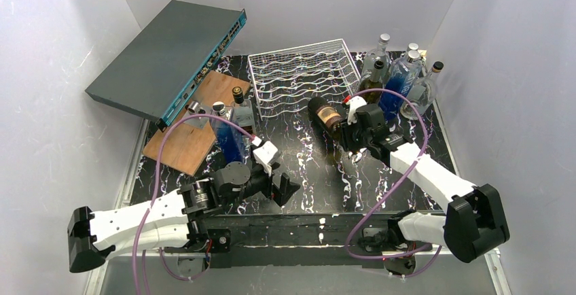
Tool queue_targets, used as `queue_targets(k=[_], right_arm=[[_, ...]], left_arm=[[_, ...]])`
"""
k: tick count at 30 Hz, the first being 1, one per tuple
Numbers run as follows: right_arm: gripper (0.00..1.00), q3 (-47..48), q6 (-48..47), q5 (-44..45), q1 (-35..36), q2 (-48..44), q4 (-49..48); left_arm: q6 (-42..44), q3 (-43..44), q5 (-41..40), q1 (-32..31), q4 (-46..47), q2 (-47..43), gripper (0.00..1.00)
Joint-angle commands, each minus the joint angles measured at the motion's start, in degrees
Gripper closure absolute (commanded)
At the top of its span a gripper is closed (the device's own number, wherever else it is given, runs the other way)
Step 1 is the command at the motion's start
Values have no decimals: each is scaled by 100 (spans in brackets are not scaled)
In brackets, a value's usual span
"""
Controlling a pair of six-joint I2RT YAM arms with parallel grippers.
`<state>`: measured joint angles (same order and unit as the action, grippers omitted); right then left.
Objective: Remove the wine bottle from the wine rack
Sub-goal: Pick up the wine bottle from the wine rack.
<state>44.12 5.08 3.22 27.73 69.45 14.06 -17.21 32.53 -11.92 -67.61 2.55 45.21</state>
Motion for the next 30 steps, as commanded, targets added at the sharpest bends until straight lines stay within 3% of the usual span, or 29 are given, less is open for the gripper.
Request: queue_targets(k=[1,13,26,30], right_arm=[[99,98,-187,-235,7,-329,-222],[99,225,-647,-800,11,-665,257],[99,490,-1373,-1690,13,-924,830],[99,557,-1489,-1947,7,-950,940]], left_arm=[[574,317,330,20,79,93,2],[1688,496,772,20,33,572,2],[4625,894,825,5,126,1368,2],[5233,854,632,20,589,1854,2]])
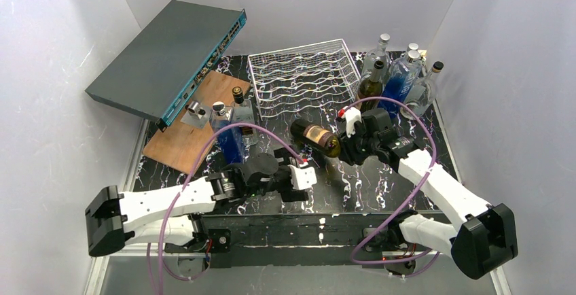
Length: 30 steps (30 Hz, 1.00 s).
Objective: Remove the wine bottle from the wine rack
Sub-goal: Pick up the wine bottle from the wine rack, then place the wine bottle at the center of the board.
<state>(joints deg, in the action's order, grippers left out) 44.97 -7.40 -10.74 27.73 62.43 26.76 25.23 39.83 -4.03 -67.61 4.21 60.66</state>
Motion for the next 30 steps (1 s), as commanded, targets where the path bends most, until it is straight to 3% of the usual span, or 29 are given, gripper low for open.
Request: queue_targets(k=[1,10,30], right_arm=[[99,489,-256,-597,11,-249,-302],[99,644,-232,-1121,15,-120,-163],[99,774,-16,-1849,18,-12,45]], left_arm=[[1151,62,-224,20,638,416,2],[1928,38,-501,287,1996,1501,2],[1779,403,860,1112,2190,2315,2]])
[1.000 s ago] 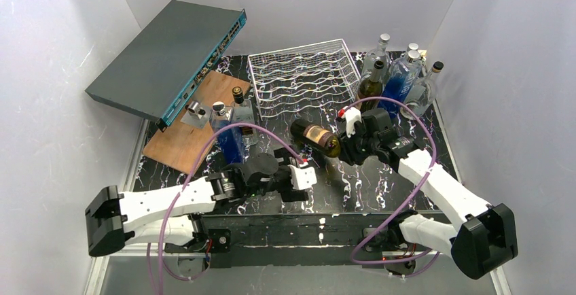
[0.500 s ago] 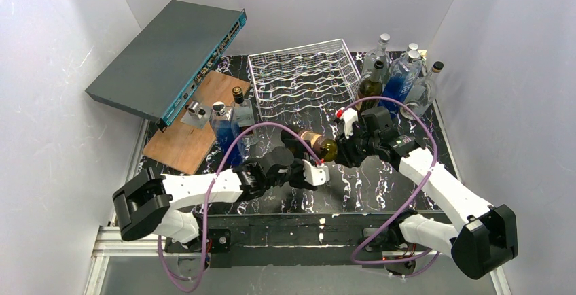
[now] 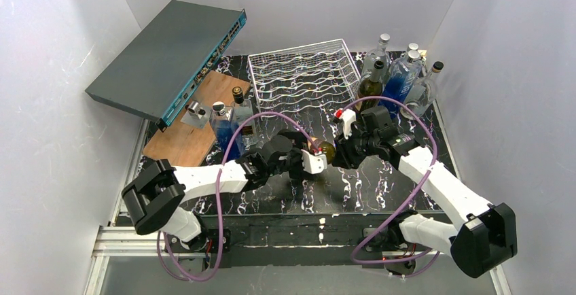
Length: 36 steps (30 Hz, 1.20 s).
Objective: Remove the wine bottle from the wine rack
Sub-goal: Place the wine bottle at the center of the board.
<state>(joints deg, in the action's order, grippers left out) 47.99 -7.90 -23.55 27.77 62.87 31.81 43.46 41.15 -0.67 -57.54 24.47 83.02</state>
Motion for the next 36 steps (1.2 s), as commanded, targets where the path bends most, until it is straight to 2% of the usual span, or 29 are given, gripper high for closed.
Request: queue_targets(k=[1,11,36], right_arm=[[99,482,33,-599,14,-48,-449],[99,525,77,-905,18,21,-395],[99,519,188,-1157,17,172,-406]], left_arm=[[-48,291,565,117,165,123,2],[-38,428,869,164,165,420,2],[20,682,831,124,98,700,2]])
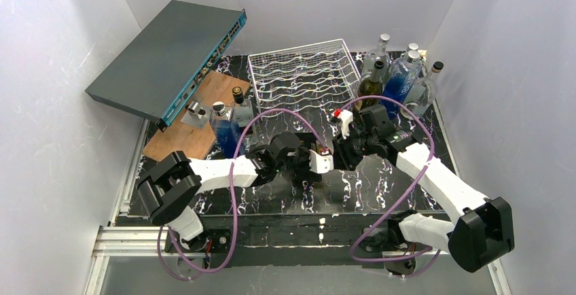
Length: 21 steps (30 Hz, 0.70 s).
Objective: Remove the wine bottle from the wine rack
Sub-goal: Place the wine bottle at the center of the board.
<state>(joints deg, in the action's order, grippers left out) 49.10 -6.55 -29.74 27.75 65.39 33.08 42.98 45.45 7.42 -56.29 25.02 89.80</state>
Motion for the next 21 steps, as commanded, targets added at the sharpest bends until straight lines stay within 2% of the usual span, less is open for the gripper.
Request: queue_targets(k=[1,8,11,12,13,14,15,16,17,18,21], right_arm=[[99,401,65,-554,20,-72,-539],[99,398,75,-562,13,-51,-539],[99,392,75,-523,20,-48,-524],[99,391,79,-504,15,-44,-522],[99,390,71,-492,19,-43,-522],[99,390,75,-472,20,-36,-522],[99,390,71,-460,17,-23,-518],[99,390,69,-455,20,-7,-517],[99,390,77,-462,20,18,-509],[99,392,75,-467,14,45,-505],[99,419,58,-523,20,147,-479]], left_arm=[[110,261,8,-14,39,29,2],[348,288,-126,-56,31,21,2],[375,285,-211,-82,-16,-12,13],[378,277,-214,-86,-45,-34,19],[373,271,-212,-88,-75,-50,29],[365,255,-236,-92,-98,-73,50],[342,254,-304,-99,-106,-88,78],[327,242,-356,-101,-128,-92,89],[336,223,-374,-112,-138,-117,97],[341,200,-387,-115,-142,-137,100],[291,174,-378,-113,-169,-217,100]])
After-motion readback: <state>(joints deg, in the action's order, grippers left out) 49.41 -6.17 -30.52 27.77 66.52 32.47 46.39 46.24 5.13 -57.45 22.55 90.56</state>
